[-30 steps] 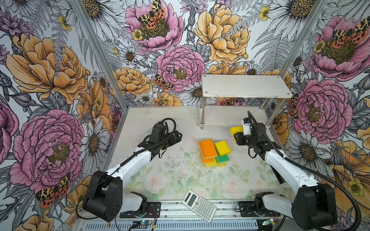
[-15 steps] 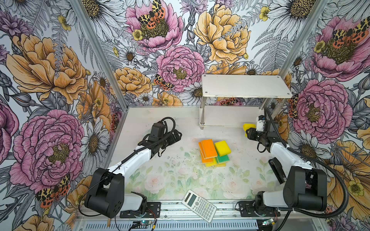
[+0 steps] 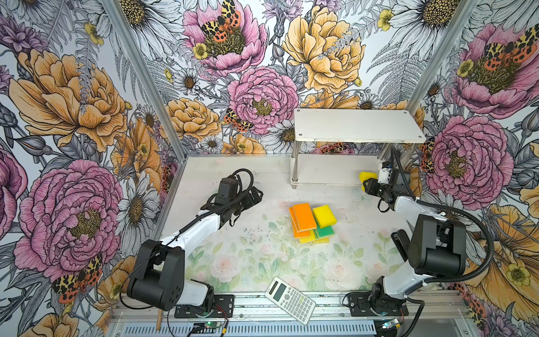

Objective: Arrange cleaning sponges on a shelf
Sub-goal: Place the cleaning sponge at the shelf.

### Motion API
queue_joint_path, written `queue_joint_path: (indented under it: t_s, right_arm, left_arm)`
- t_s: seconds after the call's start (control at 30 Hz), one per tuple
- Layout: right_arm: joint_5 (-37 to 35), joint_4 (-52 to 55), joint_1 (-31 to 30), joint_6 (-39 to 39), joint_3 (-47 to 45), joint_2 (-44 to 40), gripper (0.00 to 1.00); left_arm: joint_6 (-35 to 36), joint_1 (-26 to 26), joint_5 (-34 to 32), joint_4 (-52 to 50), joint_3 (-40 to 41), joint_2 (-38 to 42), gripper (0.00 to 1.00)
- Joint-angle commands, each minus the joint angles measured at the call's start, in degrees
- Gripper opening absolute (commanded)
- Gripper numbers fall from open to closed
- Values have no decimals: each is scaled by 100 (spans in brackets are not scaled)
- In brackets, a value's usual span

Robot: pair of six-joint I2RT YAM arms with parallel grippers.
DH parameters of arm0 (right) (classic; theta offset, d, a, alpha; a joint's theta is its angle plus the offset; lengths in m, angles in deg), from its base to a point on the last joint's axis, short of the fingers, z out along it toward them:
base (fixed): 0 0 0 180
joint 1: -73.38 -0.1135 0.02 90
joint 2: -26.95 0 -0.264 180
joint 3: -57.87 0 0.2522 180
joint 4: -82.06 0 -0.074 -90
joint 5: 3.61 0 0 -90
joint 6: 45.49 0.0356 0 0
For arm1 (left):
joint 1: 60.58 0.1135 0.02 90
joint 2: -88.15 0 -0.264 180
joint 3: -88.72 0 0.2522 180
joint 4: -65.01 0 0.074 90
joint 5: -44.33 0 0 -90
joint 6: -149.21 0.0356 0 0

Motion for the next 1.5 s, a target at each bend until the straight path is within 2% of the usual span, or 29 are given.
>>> queue_joint_path:
  t_s: [0.0, 0.37, 0.97, 1.47]
  right_arm:
    - [91, -613, 53, -49, 178, 230, 41]
    - [-76, -921, 226, -188, 544, 693, 41]
    - [107, -457, 395, 56, 1449, 1412, 43]
    - [229, 78, 414, 369, 2019, 1868, 44]
  left_arm:
    - [56, 64, 168, 189, -313, -125, 99]
    - [56, 84, 243, 248, -659, -538, 99]
    - [-40, -6, 387, 294, -1124, -1104, 99]
    - [-31, 41, 472, 286, -1182, -1161, 99]
